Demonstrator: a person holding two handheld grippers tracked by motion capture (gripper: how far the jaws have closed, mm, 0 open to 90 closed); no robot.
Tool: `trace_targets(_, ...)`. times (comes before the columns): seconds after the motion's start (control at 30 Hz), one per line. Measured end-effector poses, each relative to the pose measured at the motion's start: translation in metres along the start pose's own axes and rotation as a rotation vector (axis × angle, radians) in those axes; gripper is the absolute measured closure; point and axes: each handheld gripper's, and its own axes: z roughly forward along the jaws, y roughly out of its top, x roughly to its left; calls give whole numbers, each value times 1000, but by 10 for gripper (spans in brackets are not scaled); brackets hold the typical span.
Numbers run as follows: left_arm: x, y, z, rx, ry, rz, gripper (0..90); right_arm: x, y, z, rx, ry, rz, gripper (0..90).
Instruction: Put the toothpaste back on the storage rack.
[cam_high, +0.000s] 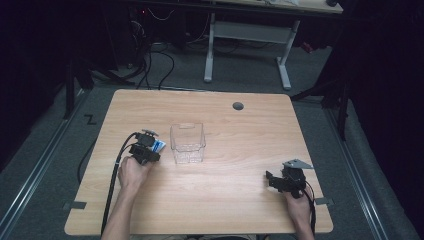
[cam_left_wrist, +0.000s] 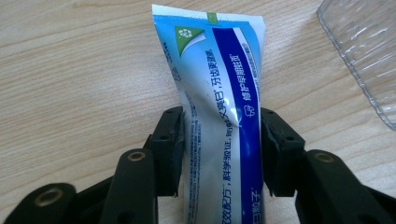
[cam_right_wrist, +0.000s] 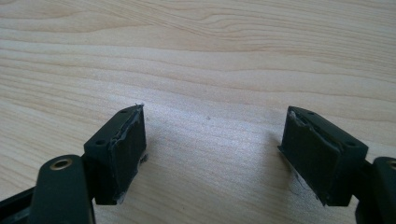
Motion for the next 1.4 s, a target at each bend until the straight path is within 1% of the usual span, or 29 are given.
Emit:
trace_targets(0.17, 2, 0, 0, 1, -6, 1, 603, 0, 0, 0, 1, 0, 2, 218)
trace_targets(0.3, 3, 0, -1, 2, -18, 9, 623, 0, 0, 0, 0, 1, 0, 218)
trace_targets(0.37, 4, 0, -1, 2, -23, 8, 642, 0, 0, 0, 0, 2, -1, 217)
trace_targets(0.4, 5, 0, -2, 3, -35, 7, 652, 0, 0, 0, 0, 1, 0, 217)
trace_targets(0.47, 6, 0, -4, -1, -37, 9, 681, 0, 0, 0, 0, 2, 0, 217)
trace_targets(0.73, 8, -1, -8, -15, -53, 11, 713, 0, 0, 0, 1, 2, 1, 217)
trace_targets(0.93, 7, -2, -11, -19, -41, 23, 719, 0, 0, 0, 1, 2, 1, 217)
trace_targets(1.03, 8, -3, -17, -51, -48, 18, 721, 0, 0, 0, 1, 1, 1, 217)
trace_targets(1.17, 9, -3, -25, -77, -56, 18, 723, 0, 0, 0, 1, 1, 1, 217)
trace_targets(1.23, 9, -4, -27, -82, -58, 16, 725, 0, 0, 0, 1, 1, 1, 217)
trace_targets(1.27, 9, -4, -31, -95, -61, 12, 725, 0, 0, 0, 1, 2, 1, 217)
trace_targets(1.37, 11, -6, -38, -114, -68, 6, 726, 0, 0, 0, 1, 1, 1, 217)
trace_targets(1.4, 11, -6, -38, -114, -68, 6, 727, 0, 0, 0, 1, 1, 1, 217)
